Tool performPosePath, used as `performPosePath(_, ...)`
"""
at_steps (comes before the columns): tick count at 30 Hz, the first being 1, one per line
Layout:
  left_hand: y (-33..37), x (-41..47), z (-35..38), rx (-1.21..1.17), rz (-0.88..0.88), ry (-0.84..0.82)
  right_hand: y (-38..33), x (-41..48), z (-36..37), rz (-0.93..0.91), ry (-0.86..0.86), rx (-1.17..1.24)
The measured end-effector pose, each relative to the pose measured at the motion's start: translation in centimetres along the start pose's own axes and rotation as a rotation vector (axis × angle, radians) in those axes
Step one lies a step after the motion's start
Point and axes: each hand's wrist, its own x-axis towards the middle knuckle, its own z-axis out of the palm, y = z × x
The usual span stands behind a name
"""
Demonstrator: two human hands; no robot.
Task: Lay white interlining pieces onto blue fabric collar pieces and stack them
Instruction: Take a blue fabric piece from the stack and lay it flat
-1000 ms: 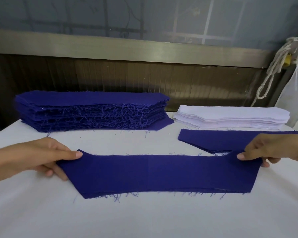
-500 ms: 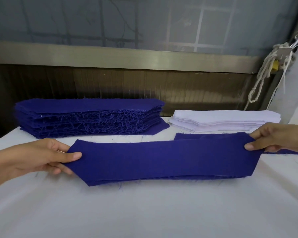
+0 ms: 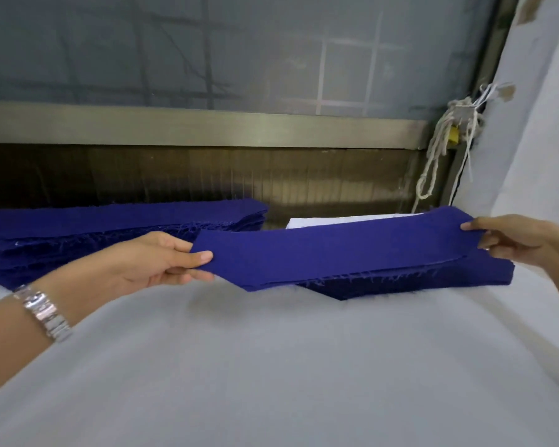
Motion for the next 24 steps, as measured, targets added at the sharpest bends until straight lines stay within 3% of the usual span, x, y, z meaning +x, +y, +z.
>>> performPosePath(7,2.4,5.4,6.3,-0.056,0.031,-0.065,2.3,2.1,-2.8,0.048,0.192,0.223)
performPosePath(16,2.4,9.8,11.3,-0.077,0.010,-0.040,4.1,5.1,-5.5,0.030,0.497,0.118)
performPosePath(24,0.9,10.8,13.0,-0.082,-0.067,-0.043,5.9,7.4,-5.2,-0.015,0.603,-0.023)
